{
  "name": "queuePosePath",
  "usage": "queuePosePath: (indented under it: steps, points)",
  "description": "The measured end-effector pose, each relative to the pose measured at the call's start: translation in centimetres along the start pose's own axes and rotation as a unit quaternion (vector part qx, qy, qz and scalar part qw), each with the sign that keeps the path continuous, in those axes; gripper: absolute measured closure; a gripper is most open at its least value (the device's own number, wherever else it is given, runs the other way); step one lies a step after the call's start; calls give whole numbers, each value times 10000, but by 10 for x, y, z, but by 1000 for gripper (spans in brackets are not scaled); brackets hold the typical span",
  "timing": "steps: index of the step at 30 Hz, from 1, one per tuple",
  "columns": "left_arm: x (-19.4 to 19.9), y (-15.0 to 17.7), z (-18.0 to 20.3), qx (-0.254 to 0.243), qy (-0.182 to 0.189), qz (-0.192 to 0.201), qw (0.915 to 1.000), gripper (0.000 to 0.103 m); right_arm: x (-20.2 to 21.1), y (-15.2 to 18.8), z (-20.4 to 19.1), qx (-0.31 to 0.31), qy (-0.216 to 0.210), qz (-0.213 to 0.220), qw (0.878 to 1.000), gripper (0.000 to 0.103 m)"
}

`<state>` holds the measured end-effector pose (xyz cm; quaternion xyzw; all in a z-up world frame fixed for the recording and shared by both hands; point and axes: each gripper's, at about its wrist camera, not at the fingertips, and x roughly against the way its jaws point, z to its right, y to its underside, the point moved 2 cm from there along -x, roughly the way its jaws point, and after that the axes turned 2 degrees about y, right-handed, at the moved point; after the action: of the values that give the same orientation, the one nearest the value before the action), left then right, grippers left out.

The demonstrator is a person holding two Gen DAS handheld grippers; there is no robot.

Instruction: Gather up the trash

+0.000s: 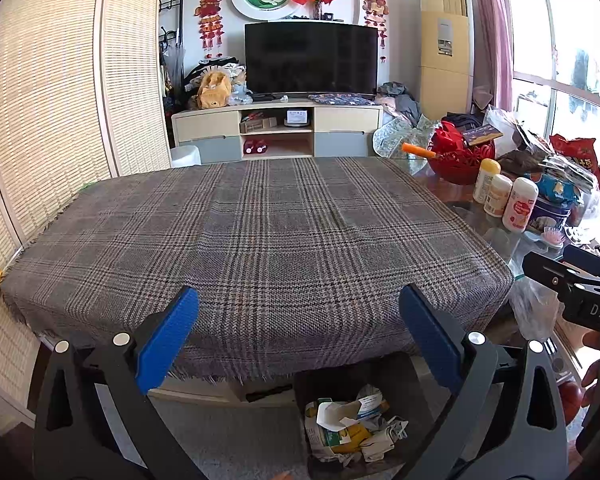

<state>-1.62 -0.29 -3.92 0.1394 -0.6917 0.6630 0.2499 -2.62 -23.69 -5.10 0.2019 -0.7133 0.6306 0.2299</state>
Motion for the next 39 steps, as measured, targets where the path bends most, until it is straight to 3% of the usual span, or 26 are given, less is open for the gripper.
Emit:
queuePosePath:
  steps: [19,25,29,39]
  points:
    - [-1,1,0,15,23,-31,10000,8,0,-1,3,-98,-36,-10,9999,3]
    - [-3,1,0,159,254,-157,9994,8,0,0,2,-69,-17,-12,10000,3]
    - [-2,-1,-1,185,-30,-118,9998,8,1,-1,2,-60,11,2,10000,3]
    - [4,-2,-1,154,-57,41,9999,8,1,0,2,-61,6,-18,10000,3]
